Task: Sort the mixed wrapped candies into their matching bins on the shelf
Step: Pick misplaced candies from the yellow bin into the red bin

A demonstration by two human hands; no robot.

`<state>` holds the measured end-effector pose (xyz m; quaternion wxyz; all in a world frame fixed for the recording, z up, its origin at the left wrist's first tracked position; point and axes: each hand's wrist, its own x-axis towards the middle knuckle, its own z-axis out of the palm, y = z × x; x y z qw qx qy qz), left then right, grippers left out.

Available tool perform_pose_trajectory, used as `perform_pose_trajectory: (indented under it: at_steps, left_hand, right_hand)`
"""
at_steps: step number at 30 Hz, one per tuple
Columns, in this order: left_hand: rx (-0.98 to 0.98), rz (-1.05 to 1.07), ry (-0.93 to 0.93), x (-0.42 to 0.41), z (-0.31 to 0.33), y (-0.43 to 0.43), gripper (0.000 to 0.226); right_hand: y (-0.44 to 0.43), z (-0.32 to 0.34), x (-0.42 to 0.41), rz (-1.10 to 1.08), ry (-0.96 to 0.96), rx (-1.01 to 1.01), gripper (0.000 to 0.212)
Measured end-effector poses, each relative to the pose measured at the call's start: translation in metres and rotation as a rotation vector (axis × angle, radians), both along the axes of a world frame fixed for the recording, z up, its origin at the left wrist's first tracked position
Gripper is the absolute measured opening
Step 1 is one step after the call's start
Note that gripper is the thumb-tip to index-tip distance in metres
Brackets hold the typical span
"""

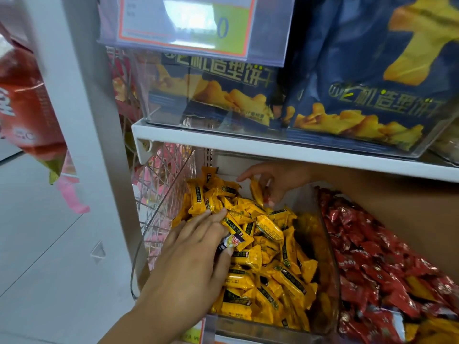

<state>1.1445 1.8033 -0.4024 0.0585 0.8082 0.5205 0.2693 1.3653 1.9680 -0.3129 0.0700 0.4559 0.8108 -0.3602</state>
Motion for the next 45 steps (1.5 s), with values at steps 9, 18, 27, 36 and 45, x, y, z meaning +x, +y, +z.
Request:
perform_pose_trajectory:
  at_steps: [9, 18, 27, 36, 45]
  left_hand:
    - [0.039, -0.004, -0.042, 0.004, 0.003, 0.0, 0.026]
    - [0.052, -0.018, -0.03, 0.019, 0.016, -0.001, 0.025]
    - [-0.113, -0.141, 0.19, 0.043, 0.035, 0.002, 0.017]
    - [-0.14, -0.074, 0.174, 0.026, 0.015, -0.001, 0.049]
    - [-0.11, -0.076, 0.095, 0.026, 0.013, -0.003, 0.037]
  right_hand:
    - [-0.075, 0.016, 0.021, -0.074, 0.194, 0.394, 0.044]
    - [-0.112, 0.025, 0.105, -0.268, 0.219, 0.487, 0.035]
    - [-0.064, 0.018, 0.048, -0.218, 0.152, 0.364, 0.029]
    - [-0.002, -0.023, -0.029, -0.101, -0.429, 0.089, 0.059]
    - [-0.023, -0.013, -0.012, 0.13, -0.631, 0.028, 0.058]
